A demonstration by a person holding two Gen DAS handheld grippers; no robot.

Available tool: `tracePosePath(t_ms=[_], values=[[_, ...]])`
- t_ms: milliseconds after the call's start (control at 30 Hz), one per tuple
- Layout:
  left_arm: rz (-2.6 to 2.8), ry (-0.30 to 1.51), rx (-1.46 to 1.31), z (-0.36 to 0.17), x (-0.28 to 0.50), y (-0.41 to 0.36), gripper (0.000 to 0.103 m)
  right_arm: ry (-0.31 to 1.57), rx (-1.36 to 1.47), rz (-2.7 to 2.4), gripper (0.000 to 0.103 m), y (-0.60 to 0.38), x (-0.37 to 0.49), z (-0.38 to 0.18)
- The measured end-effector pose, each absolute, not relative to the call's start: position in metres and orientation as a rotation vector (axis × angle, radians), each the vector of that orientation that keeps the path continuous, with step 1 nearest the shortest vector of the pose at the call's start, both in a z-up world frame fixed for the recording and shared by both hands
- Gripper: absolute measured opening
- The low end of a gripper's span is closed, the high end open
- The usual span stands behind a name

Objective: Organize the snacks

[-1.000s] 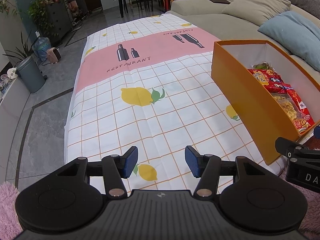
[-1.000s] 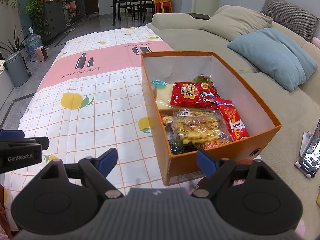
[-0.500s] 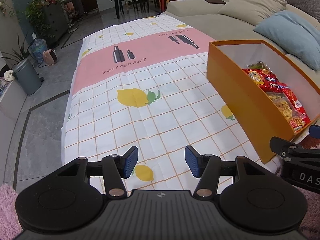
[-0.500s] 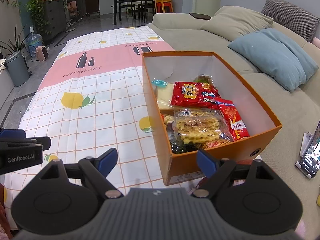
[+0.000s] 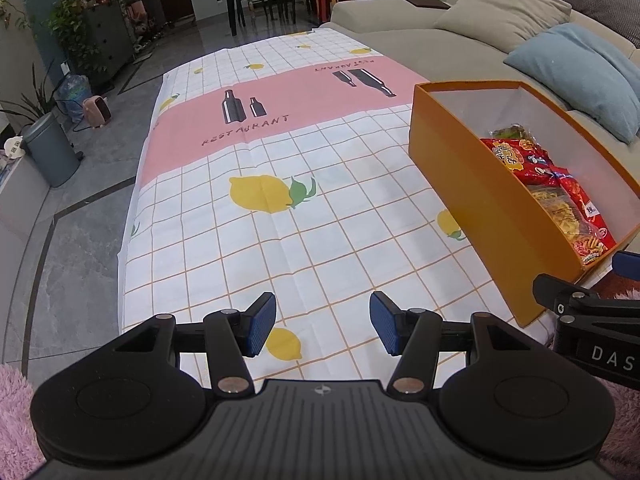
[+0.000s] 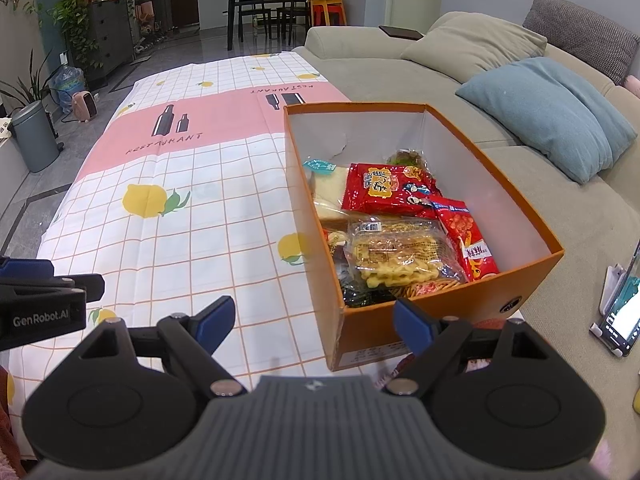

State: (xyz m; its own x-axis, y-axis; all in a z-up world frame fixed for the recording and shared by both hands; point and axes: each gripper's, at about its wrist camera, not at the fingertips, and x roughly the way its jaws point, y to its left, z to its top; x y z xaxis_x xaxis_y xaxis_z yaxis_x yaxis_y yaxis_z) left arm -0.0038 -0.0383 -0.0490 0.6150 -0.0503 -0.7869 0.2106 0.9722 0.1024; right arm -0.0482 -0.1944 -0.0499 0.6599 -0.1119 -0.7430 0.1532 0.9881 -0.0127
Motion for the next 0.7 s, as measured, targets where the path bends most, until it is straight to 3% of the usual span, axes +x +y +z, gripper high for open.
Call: tracePosePath(t_ms=[700], values=[[-0.134,0.881,0.201,-0.0472,-0.005,-0.0368,0.064,0.838,0.043,-0.145,0.084,-0.1927,-0.0486,-0.0499]])
